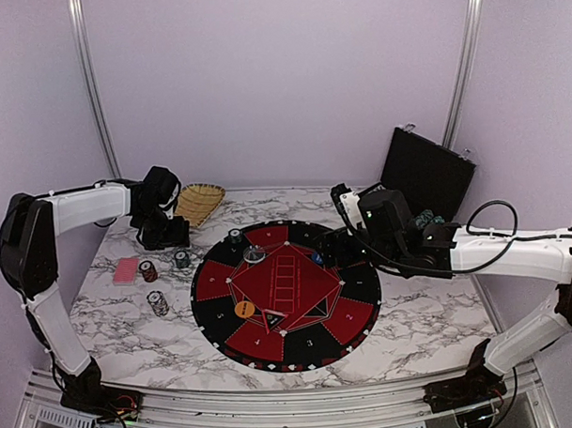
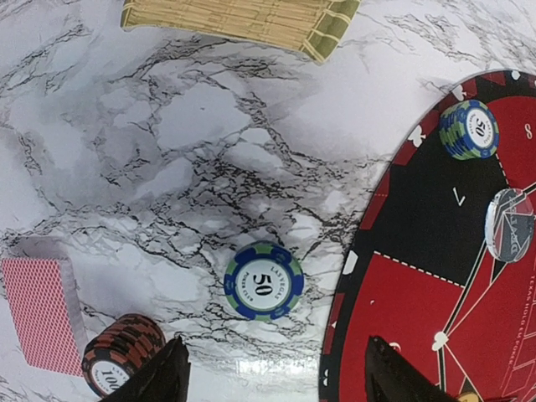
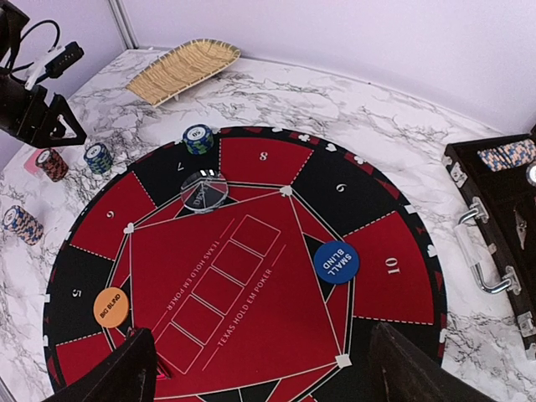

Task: Distribute texas hold em gaming equipment
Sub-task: Pick up the pile of poker chips from the pile of poker chips.

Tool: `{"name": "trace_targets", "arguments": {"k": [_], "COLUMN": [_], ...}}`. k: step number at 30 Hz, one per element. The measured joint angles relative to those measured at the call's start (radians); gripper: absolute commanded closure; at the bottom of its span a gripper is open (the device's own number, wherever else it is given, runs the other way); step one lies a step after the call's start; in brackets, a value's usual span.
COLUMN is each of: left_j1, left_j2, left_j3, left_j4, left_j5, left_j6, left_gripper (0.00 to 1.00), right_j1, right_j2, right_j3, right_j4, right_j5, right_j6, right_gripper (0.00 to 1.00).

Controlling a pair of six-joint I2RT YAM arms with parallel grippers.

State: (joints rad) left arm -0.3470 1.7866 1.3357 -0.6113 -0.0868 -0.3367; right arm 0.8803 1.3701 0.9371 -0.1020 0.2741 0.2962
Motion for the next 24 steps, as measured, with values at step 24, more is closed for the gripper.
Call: {"name": "trace_targets", "arguments": {"k": [24], "left_j1": [0.008], "left_j2": [0.178], "left_j3": [0.043], "left_j4": [0.024], "left_j5": [-0.011], "left_j6": [0.008], "left_gripper": [0.35], "right_j1": [0.000], "right_j2": [0.000], "right_j3": [-0.008], "right_j4": [-0.001], "right_j5": [0.001], "right_j6": [0.014], "right_gripper": [0.15]}}
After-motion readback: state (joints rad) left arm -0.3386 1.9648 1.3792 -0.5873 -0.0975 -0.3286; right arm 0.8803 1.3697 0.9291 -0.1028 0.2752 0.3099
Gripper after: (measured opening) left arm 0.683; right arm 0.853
